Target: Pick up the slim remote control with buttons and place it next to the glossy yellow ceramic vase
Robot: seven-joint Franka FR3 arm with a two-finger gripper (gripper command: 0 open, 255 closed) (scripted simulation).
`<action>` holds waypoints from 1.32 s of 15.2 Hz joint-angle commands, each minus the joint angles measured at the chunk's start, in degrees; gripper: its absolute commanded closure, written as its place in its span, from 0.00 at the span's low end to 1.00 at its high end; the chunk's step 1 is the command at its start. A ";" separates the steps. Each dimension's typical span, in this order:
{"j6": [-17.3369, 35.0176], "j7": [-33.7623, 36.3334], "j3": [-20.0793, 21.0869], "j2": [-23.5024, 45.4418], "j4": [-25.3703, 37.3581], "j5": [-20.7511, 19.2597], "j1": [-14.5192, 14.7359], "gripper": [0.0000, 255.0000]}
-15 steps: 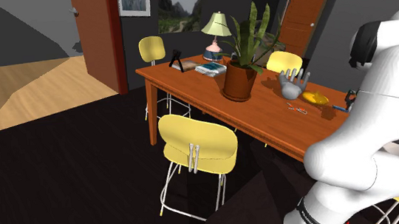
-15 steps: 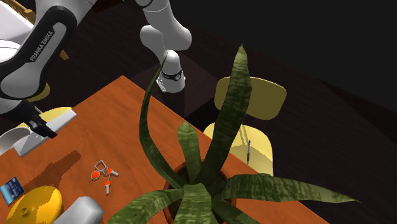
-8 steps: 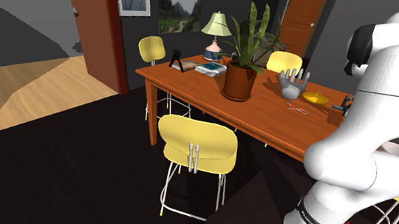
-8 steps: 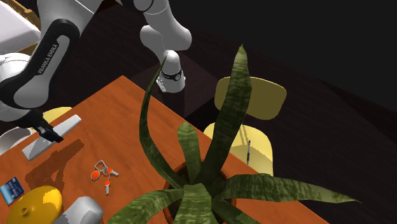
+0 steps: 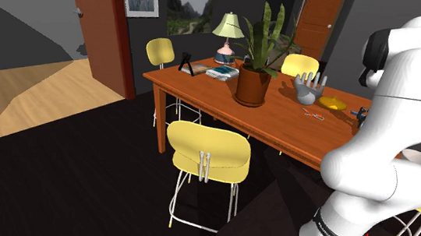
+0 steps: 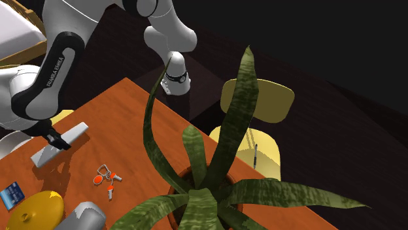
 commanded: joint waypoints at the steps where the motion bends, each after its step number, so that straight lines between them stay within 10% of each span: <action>1: 0.13 -0.04 0.02 0.04 -0.05 0.06 -0.02 1.00; 5: 0.13 -0.04 0.02 0.04 -0.05 0.06 -0.02 1.00; 6: 0.13 -0.04 0.02 0.04 -0.05 0.05 -0.02 0.00; 20: -5.79 1.81 -1.30 -3.62 2.88 -2.83 0.93 0.00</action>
